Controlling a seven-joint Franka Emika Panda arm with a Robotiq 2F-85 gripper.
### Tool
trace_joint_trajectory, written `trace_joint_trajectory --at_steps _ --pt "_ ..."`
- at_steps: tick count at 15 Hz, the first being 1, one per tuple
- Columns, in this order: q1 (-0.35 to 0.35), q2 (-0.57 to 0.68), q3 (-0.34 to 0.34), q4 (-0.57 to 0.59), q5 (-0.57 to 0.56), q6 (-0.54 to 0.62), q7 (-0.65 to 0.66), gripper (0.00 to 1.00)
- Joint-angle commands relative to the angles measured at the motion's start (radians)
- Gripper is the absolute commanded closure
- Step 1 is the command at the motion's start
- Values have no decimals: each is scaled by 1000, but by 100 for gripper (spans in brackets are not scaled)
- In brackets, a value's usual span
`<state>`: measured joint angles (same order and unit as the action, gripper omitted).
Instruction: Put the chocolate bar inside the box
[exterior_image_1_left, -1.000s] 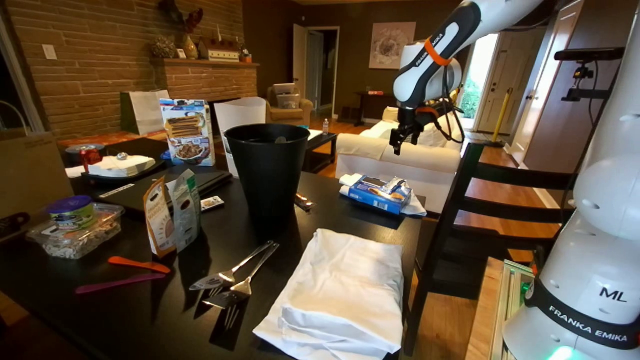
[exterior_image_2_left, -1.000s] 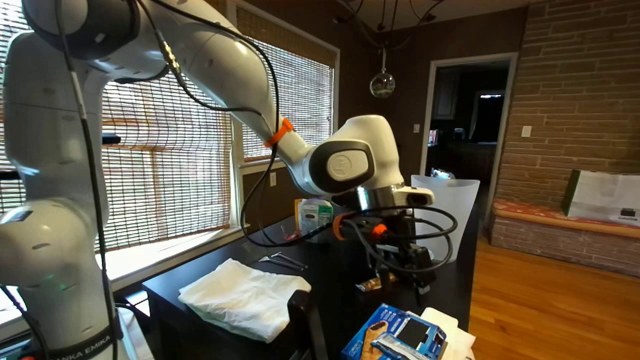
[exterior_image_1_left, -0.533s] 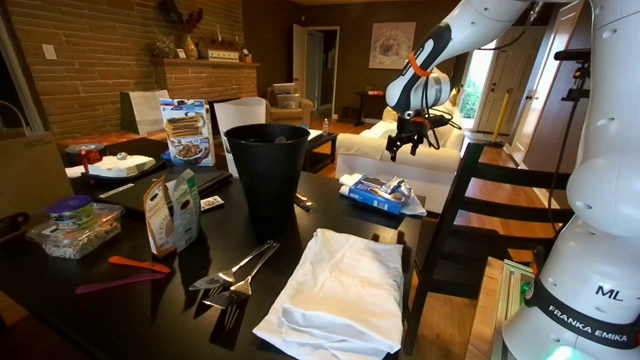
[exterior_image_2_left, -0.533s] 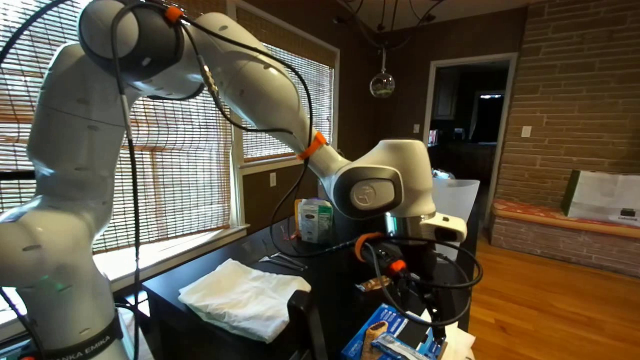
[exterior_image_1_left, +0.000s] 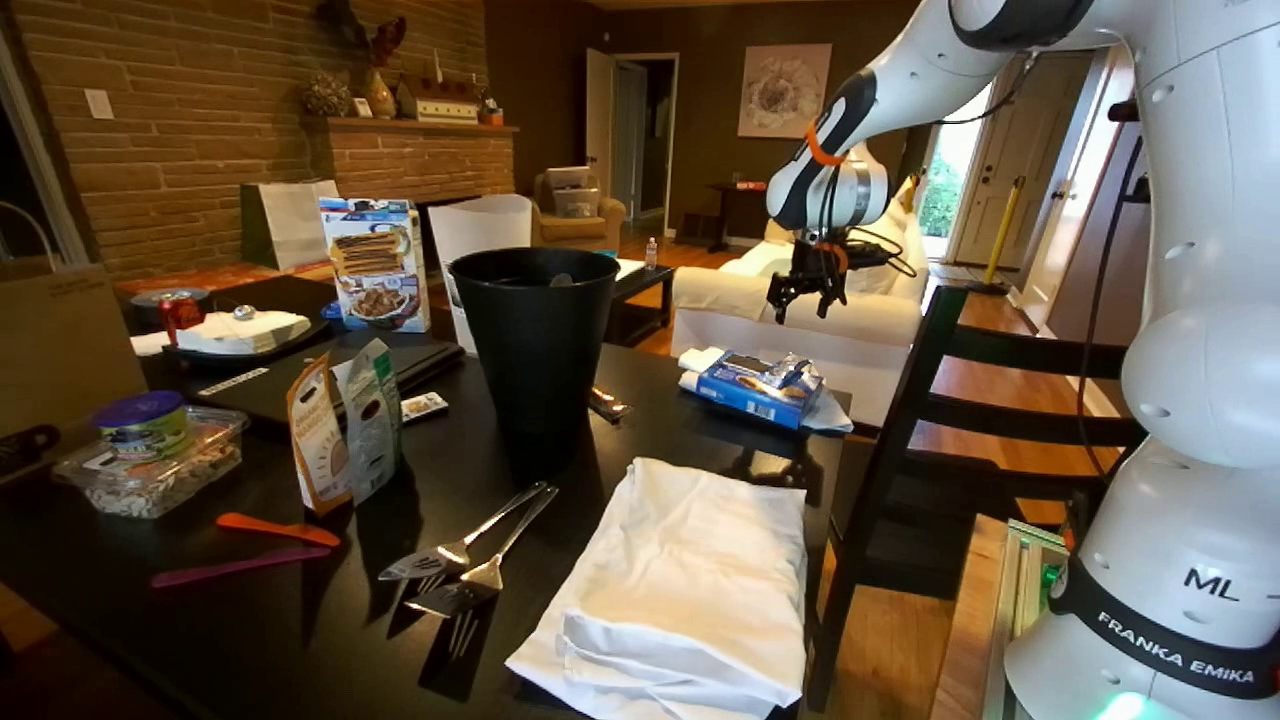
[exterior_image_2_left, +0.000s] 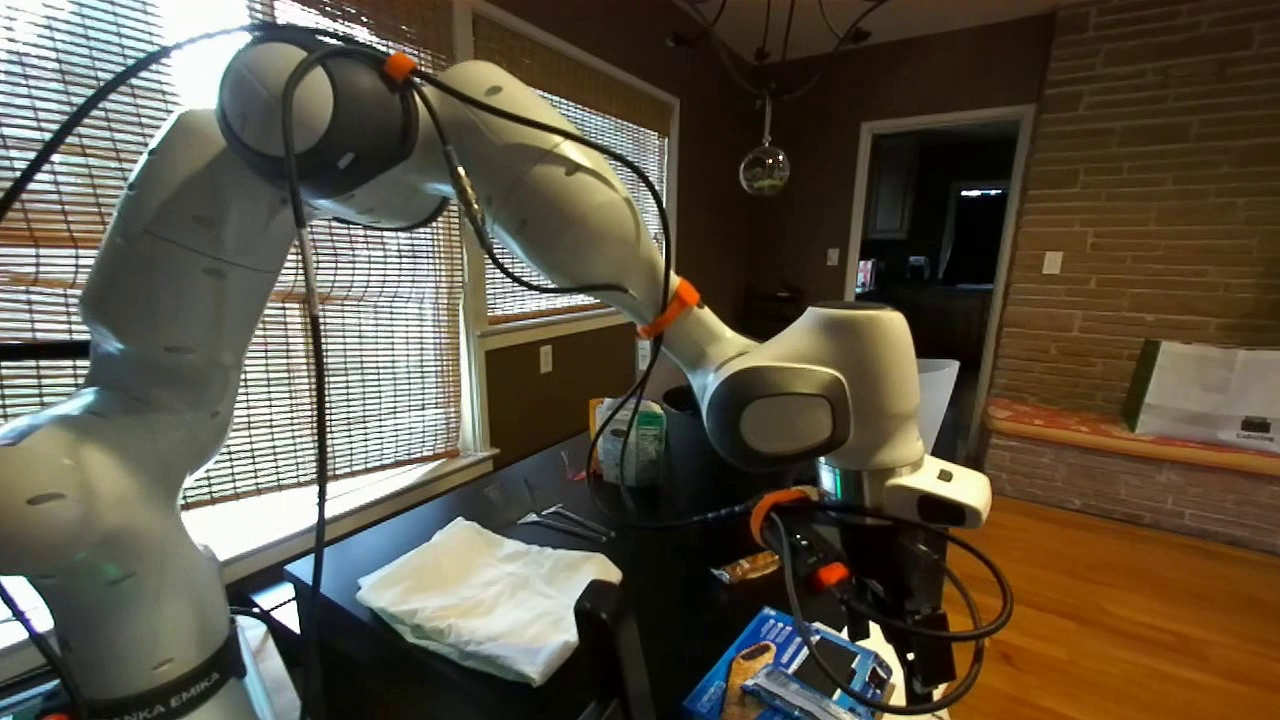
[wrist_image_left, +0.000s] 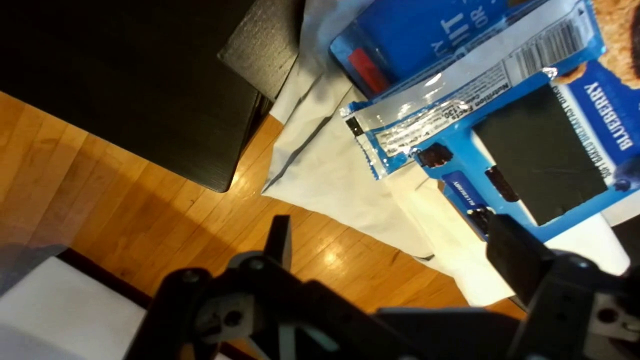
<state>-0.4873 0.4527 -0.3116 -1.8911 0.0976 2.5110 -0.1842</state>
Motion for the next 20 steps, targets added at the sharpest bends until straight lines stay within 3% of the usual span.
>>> trace_joint_trajectory --at_steps 1,17,18,19,20 --pt "-7 3 8 6 -5 -3 5 0" --pt "-39 166 31 120 71 7 146 0" --pt "-40 176 30 128 69 4 157 10" --pt "-41 184 29 135 69 4 166 26" --pt "-42 193 30 143 68 3 174 34"
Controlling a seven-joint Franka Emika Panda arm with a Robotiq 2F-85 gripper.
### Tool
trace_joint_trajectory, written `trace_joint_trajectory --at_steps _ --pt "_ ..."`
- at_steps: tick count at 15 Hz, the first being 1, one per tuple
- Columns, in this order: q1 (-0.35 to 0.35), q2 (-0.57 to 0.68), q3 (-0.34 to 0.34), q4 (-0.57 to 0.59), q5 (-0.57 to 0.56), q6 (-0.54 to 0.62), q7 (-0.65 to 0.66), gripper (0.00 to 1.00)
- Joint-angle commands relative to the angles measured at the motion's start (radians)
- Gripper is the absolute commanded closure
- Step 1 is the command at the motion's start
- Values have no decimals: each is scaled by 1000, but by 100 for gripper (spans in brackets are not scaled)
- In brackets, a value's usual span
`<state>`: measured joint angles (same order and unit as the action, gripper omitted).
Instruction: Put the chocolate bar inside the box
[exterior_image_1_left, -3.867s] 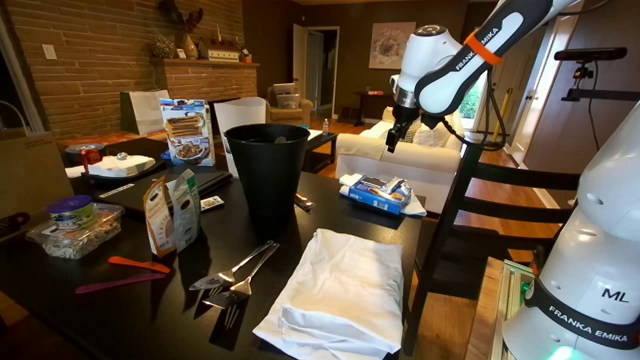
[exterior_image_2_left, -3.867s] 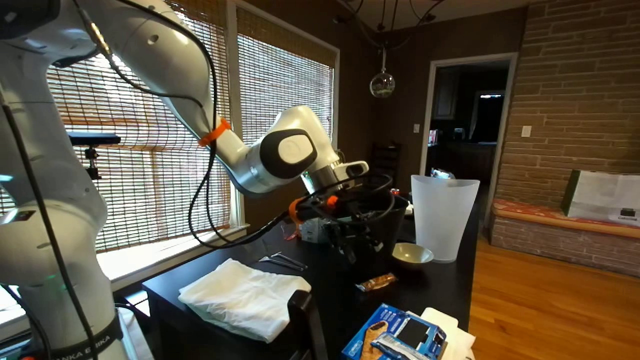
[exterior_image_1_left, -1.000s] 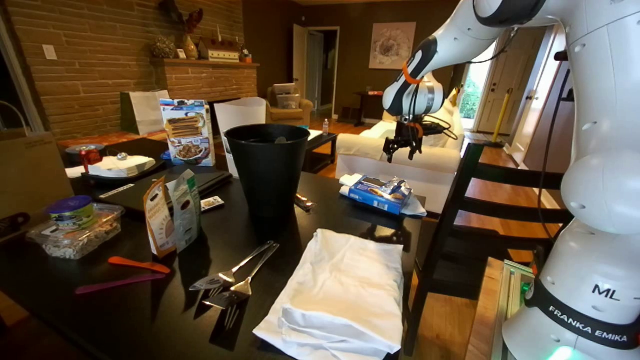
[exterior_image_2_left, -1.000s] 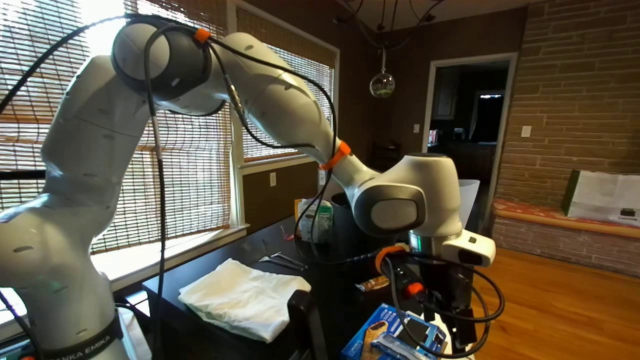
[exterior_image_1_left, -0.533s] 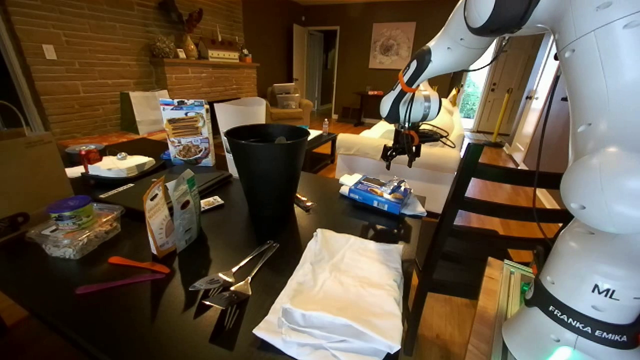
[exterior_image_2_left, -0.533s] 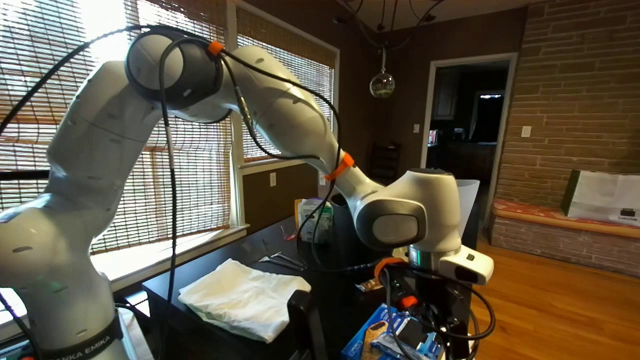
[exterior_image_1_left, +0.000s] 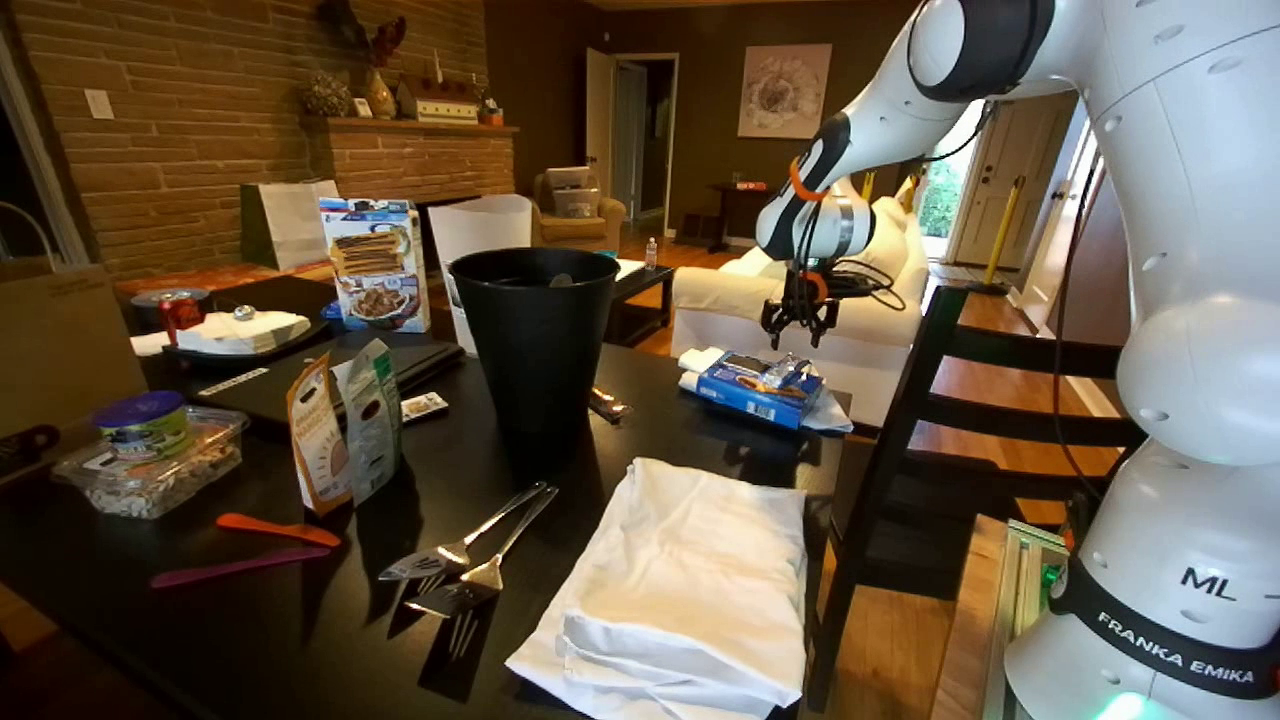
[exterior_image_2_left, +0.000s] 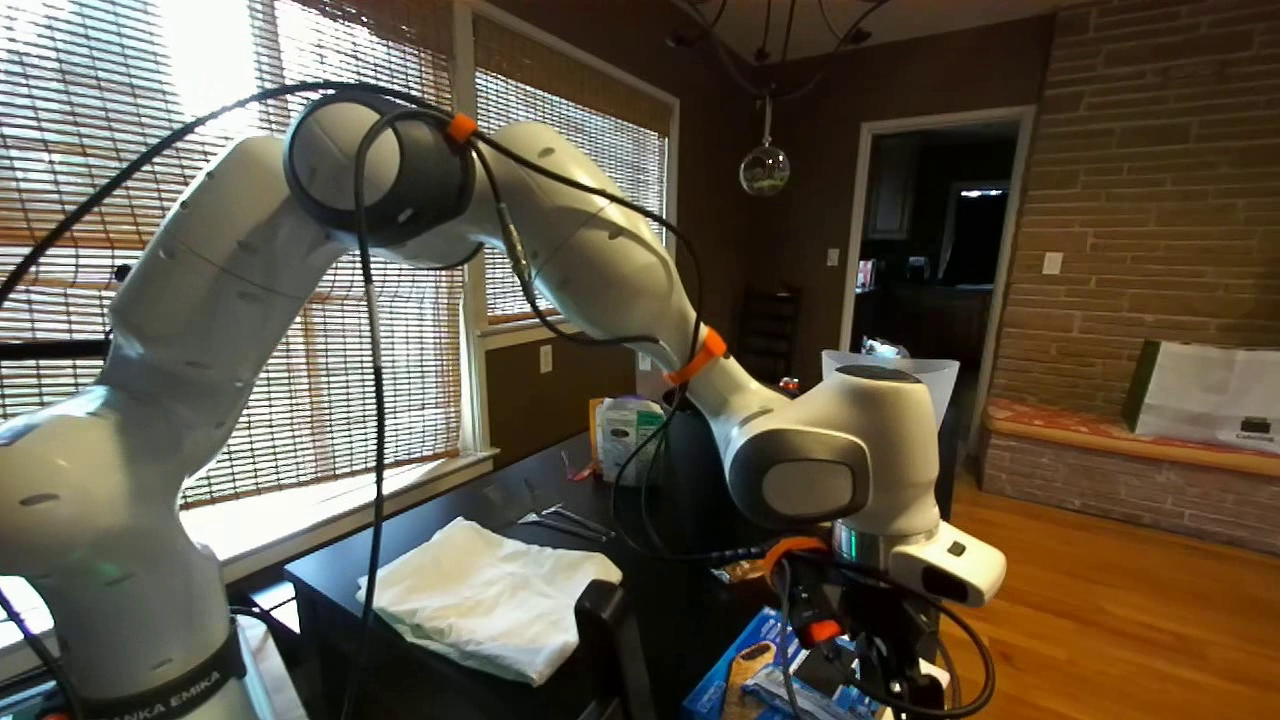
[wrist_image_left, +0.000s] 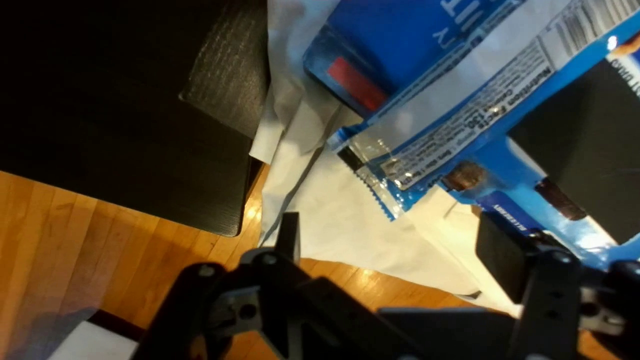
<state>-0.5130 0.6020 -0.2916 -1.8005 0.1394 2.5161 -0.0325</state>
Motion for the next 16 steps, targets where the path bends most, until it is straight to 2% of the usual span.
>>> trace_joint_trajectory --at_steps 1,4,5,6,7,8,9,11,12,13,16 --pt "-18 51 11 59 28 -6 29 41" --pt "-29 65 27 74 43 -11 26 62" --pt "-31 68 31 79 50 -16 28 63" --pt "-31 72 32 82 54 -22 31 27" --pt "-30 74 33 85 56 -23 34 31" --pt "-30 77 33 87 56 -28 37 30" --pt "-29 78 33 91 55 -42 39 24" --pt "-25 76 29 92 47 -68 40 62" --pt "-21 76 23 93 40 -79 44 63" --pt "-16 75 15 93 31 -87 50 69" --pt "-9 73 3 96 21 -93 58 92"
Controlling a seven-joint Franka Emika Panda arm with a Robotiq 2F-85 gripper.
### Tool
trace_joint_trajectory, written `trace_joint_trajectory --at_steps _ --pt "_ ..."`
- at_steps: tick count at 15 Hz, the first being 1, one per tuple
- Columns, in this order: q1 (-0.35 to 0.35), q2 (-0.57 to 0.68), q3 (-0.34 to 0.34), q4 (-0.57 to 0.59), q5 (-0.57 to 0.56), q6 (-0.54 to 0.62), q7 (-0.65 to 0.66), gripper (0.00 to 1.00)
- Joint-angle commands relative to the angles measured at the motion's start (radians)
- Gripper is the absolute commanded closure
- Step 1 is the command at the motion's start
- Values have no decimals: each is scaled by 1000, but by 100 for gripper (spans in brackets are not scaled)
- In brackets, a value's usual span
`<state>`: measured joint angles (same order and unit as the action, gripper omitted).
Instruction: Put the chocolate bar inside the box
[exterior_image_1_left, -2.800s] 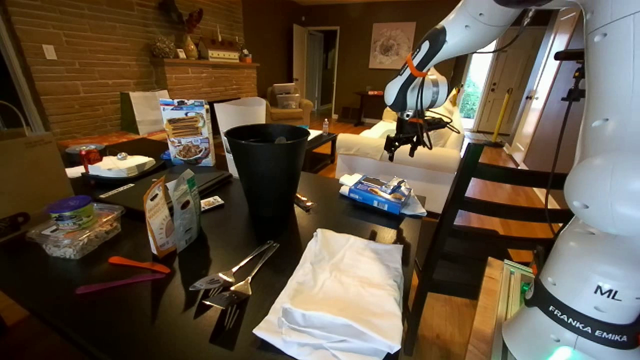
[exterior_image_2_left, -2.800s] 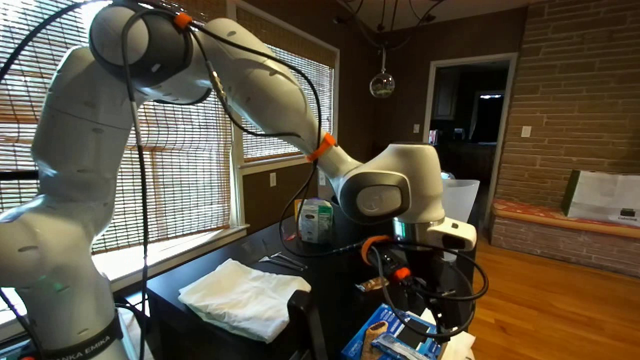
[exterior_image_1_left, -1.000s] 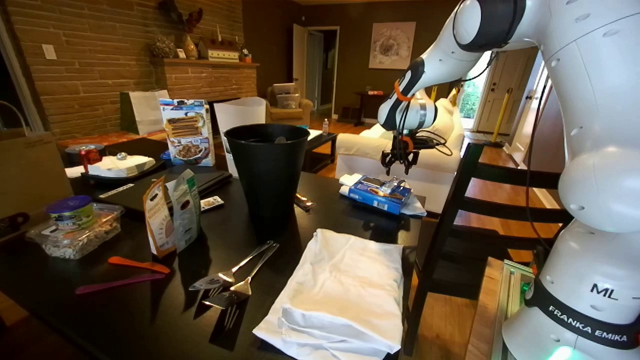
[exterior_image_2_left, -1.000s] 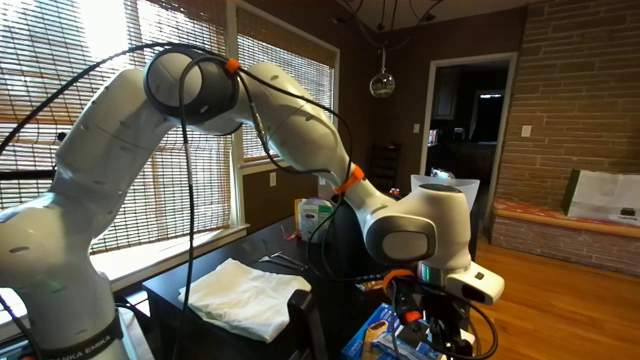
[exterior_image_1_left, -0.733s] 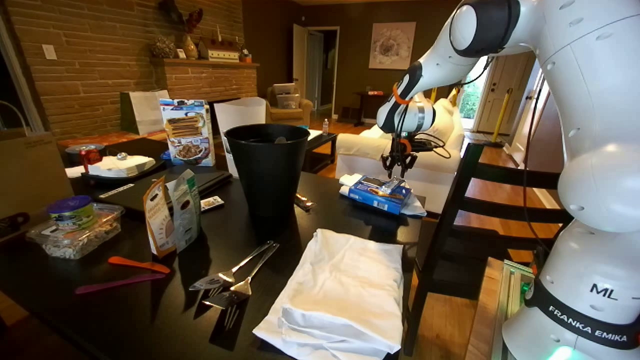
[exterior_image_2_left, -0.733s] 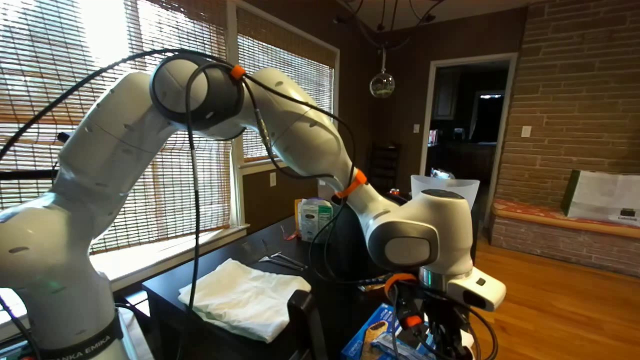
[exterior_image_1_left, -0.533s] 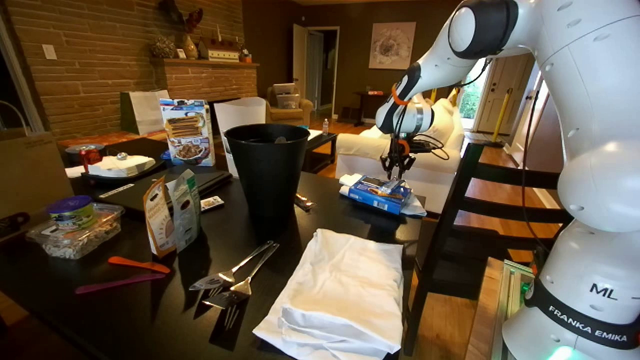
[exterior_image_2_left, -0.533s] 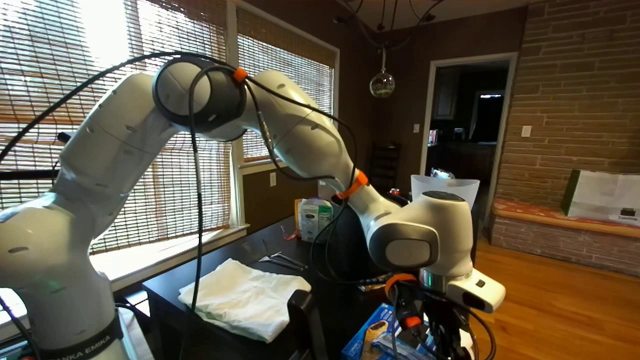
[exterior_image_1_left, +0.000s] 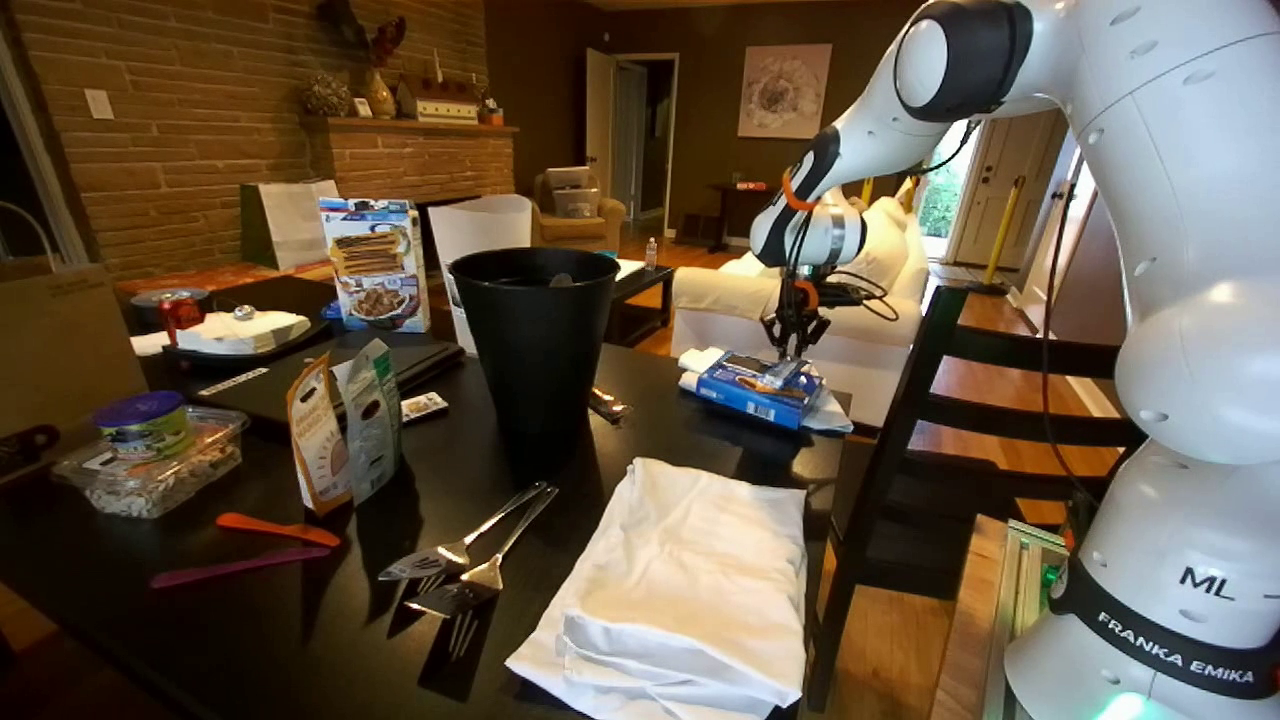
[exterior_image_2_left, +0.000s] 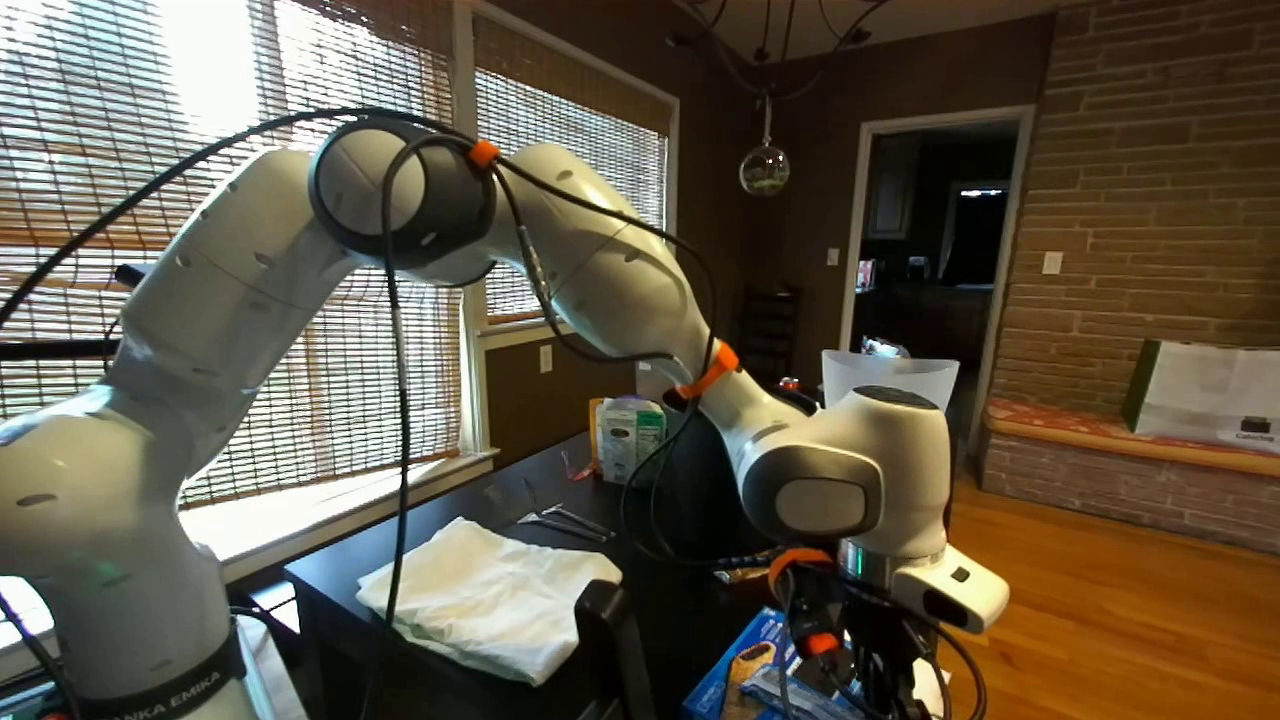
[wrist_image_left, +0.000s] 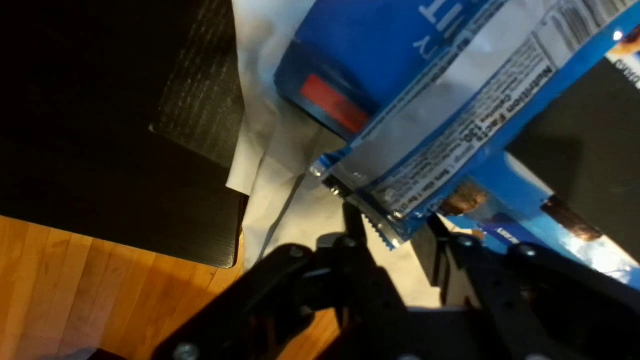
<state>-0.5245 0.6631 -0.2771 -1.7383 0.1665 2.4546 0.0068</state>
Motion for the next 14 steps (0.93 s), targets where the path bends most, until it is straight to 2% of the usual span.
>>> trace_joint_trajectory --at_steps 1,6,14 --pt "4 9 -13 31 -6 -31 20 98" --pt "9 -2 -14 22 -9 -33 17 100" --pt "21 -105 34 -12 14 -132 -34 100"
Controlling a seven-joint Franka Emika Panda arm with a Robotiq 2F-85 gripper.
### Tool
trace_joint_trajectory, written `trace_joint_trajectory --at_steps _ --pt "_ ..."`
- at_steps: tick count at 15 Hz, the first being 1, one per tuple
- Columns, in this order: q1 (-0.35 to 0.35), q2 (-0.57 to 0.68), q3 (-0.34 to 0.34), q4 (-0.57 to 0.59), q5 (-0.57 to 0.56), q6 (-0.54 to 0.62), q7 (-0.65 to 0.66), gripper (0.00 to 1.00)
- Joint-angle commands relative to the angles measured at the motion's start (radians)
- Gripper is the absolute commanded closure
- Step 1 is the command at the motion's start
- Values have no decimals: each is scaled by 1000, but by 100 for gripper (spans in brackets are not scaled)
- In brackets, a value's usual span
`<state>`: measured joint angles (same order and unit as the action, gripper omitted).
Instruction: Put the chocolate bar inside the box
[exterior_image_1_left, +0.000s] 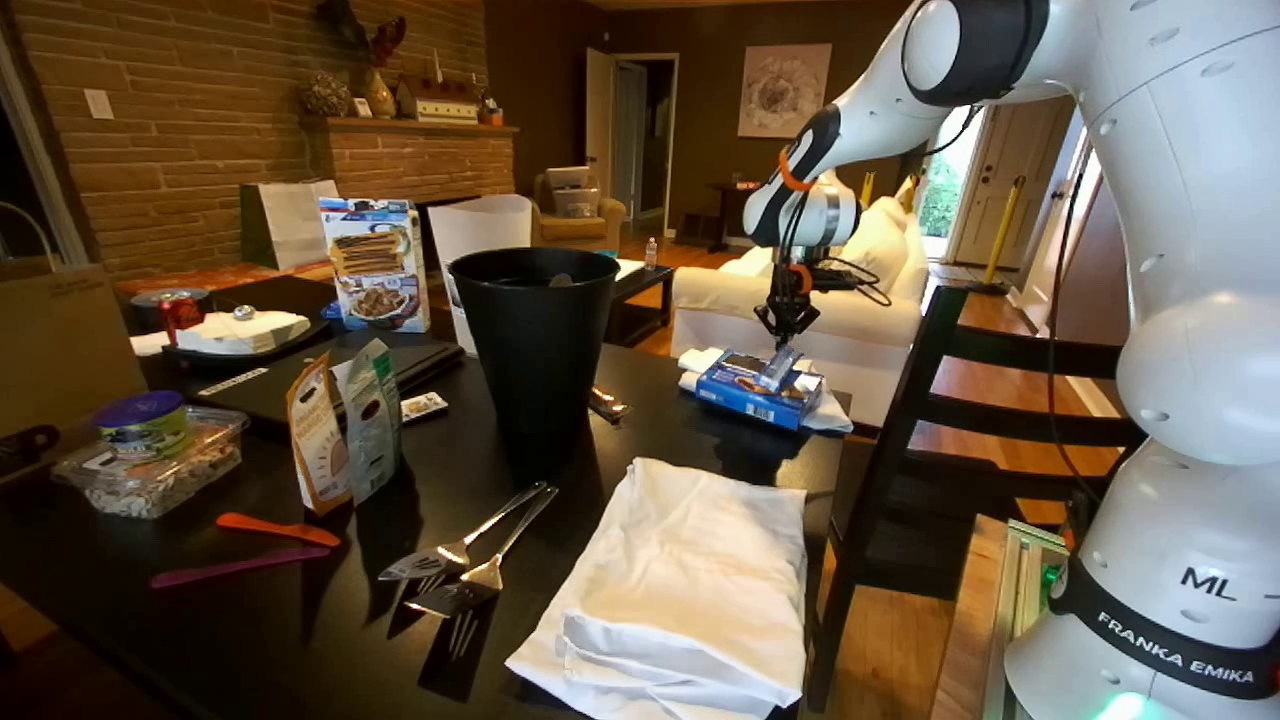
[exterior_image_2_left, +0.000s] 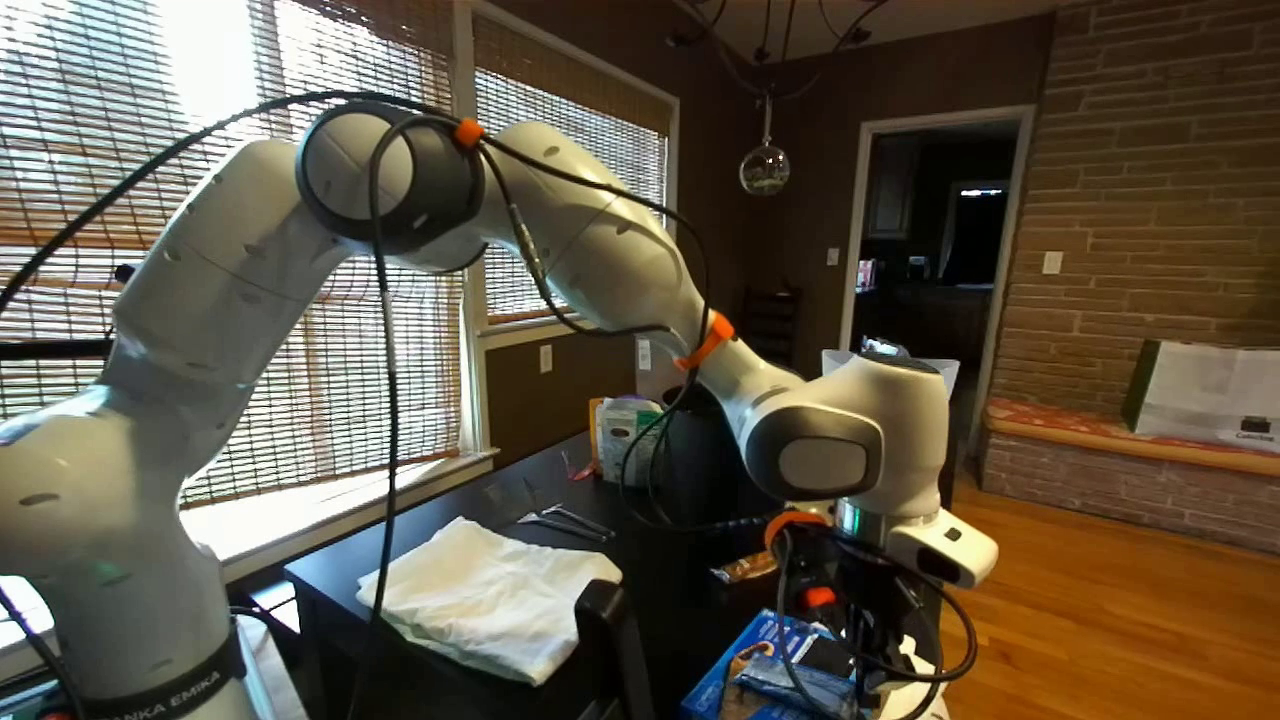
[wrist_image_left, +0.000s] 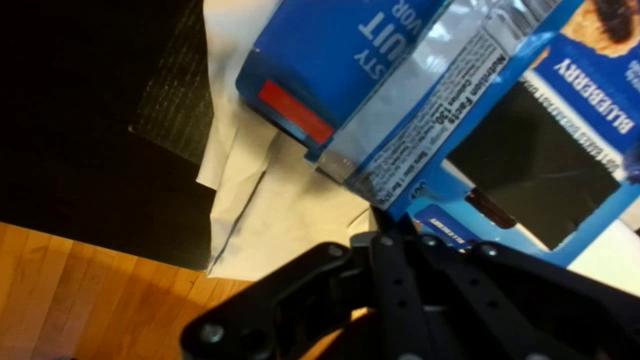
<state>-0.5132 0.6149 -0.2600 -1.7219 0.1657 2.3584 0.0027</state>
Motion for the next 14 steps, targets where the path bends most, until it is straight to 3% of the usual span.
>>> trace_joint_trajectory --at_steps 1,6,14 --pt "20 -67 19 -33 9 -39 -31 100" --pt "58 -107 53 -82 13 -45 -63 100" --pt "109 -220 115 -308 32 -56 -170 100"
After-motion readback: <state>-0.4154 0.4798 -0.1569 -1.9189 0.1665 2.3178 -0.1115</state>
